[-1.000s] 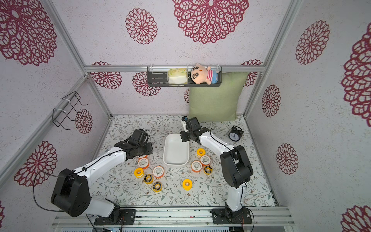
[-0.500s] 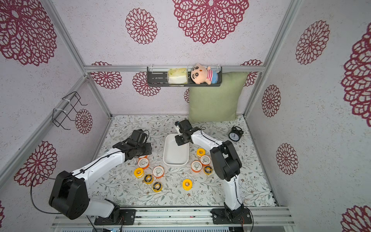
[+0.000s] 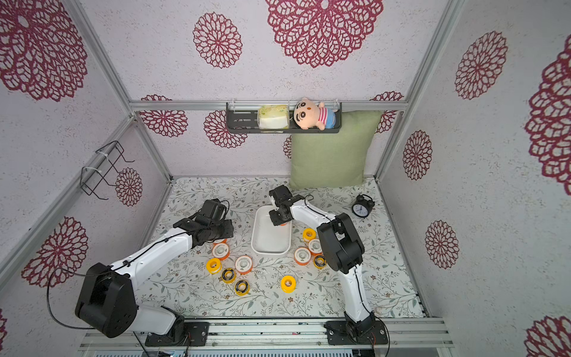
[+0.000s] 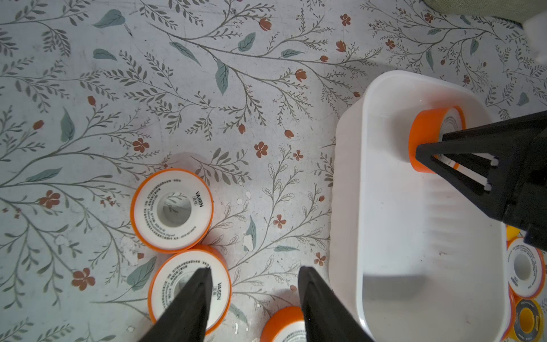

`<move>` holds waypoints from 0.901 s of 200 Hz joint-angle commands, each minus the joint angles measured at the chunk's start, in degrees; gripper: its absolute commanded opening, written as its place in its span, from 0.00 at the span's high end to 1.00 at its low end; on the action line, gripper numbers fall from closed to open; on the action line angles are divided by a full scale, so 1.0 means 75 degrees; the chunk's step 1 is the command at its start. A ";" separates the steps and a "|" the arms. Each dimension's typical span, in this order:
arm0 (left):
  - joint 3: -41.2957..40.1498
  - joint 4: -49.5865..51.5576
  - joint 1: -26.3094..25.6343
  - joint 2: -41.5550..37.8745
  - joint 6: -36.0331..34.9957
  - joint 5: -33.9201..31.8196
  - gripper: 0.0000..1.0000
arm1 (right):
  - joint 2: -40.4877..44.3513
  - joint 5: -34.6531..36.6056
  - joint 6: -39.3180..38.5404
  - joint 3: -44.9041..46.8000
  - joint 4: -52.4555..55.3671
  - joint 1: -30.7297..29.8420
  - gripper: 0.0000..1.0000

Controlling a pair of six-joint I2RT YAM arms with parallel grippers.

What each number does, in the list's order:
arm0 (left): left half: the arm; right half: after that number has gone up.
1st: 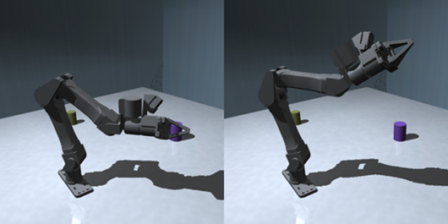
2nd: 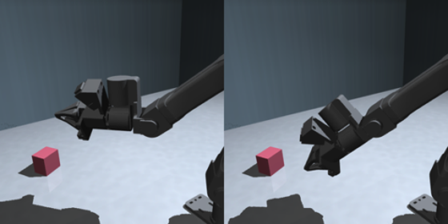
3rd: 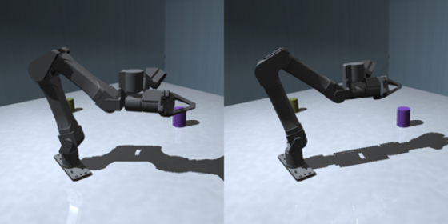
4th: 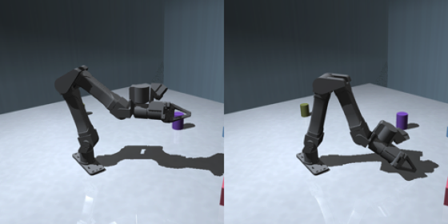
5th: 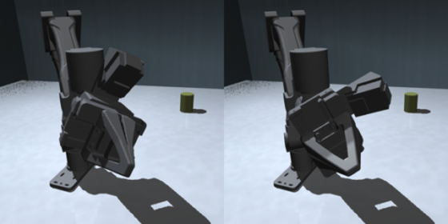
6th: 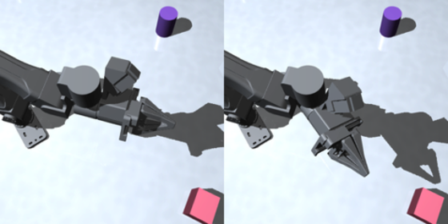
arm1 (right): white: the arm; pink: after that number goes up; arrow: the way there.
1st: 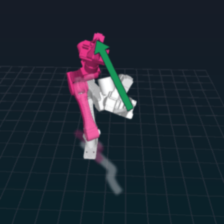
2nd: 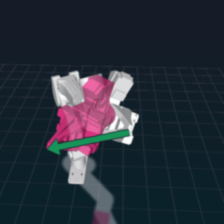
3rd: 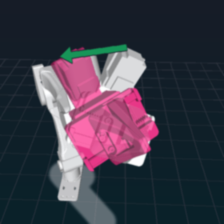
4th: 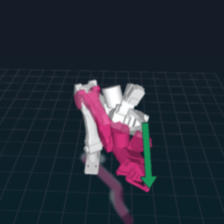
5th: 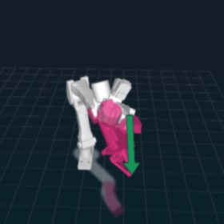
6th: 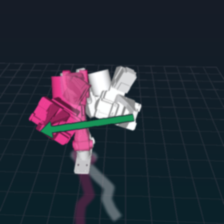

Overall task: Put the sealing tape into the storage box
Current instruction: Place the sealing tape in the storage box.

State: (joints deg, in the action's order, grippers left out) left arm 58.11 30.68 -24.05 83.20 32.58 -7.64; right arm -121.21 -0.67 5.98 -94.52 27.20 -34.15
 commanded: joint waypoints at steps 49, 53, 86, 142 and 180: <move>-0.0107 -0.0074 0.0055 -0.0173 -0.0056 -0.0047 0.45 | -0.0111 0.0434 -0.0024 -0.0336 0.0130 -0.0040 0.57; -0.0107 -0.0061 0.0050 -0.0171 -0.0064 -0.0054 0.45 | -0.0099 0.0446 -0.0024 -0.0335 0.0116 -0.0040 0.56; -0.0176 0.0093 0.0053 -0.0241 -0.0057 -0.0333 0.45 | 0.0369 0.0453 0.0132 0.0041 -0.0370 -0.0018 0.55; -0.0369 0.0266 0.0526 -0.0335 0.0218 -0.0906 0.42 | 0.2271 -0.0935 0.1062 0.2121 -0.2544 0.0623 0.54; -0.0624 0.0106 0.1255 -0.0360 0.0282 -0.0806 0.41 | 0.3621 -0.1616 0.1895 0.3852 -0.3902 0.1624 0.54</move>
State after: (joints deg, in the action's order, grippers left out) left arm 54.72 32.03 -17.65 81.95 33.98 -13.06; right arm -100.14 -8.23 14.52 -70.94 6.92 -26.41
